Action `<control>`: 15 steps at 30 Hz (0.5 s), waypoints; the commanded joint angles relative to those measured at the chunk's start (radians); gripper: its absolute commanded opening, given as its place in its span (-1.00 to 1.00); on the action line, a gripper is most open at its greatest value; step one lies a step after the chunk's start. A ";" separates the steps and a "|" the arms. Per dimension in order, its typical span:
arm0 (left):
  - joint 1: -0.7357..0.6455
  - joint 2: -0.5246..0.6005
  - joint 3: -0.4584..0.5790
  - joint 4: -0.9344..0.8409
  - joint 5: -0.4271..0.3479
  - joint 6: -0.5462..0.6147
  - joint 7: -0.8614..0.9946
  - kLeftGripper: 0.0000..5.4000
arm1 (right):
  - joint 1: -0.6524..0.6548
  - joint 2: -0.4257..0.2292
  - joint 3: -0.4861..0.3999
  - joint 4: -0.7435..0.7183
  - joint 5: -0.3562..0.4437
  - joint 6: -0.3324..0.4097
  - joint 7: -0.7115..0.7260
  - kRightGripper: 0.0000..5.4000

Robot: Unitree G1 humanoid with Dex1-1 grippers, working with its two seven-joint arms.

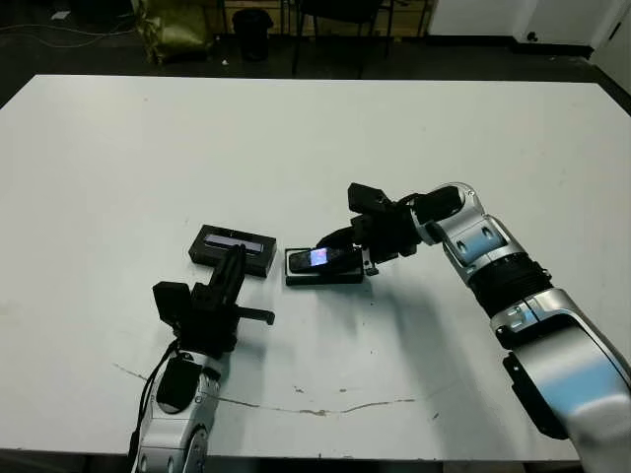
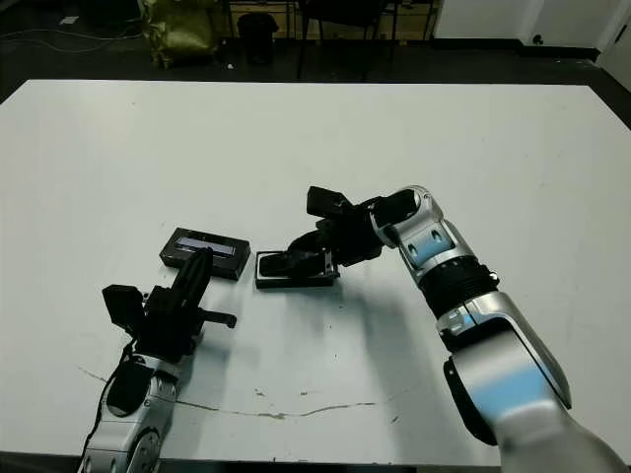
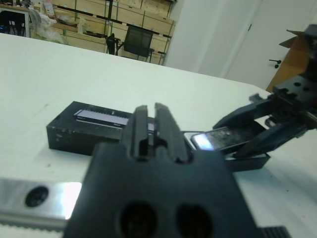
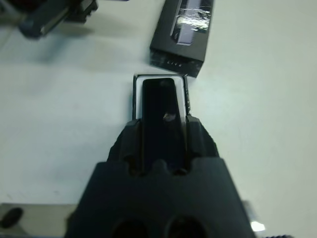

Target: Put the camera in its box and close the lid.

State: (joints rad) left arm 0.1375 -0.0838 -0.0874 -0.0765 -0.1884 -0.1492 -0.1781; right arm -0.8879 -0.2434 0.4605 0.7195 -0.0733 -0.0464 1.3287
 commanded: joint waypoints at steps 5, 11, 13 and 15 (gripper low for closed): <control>0.019 0.003 0.003 0.007 -0.007 0.010 -0.001 -1.00 | -0.030 0.023 0.066 0.075 -0.063 -0.156 0.066 0.01; 0.019 0.000 0.003 0.007 -0.004 0.012 0.005 -1.00 | -0.042 0.021 0.053 0.105 -0.057 -0.164 0.092 0.49; 0.019 -0.001 0.002 0.005 -0.009 0.017 0.003 -1.00 | -0.043 0.019 0.049 0.110 -0.057 -0.172 0.096 0.65; 0.021 0.001 -0.001 -0.001 0.000 0.021 0.009 -1.00 | -0.043 0.017 0.042 0.111 -0.053 -0.155 0.103 0.82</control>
State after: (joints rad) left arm 0.1455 -0.0847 -0.0896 -0.0769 -0.1930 -0.1479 -0.1772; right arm -0.9319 -0.2130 0.5038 0.8129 -0.1129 -0.2131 1.4225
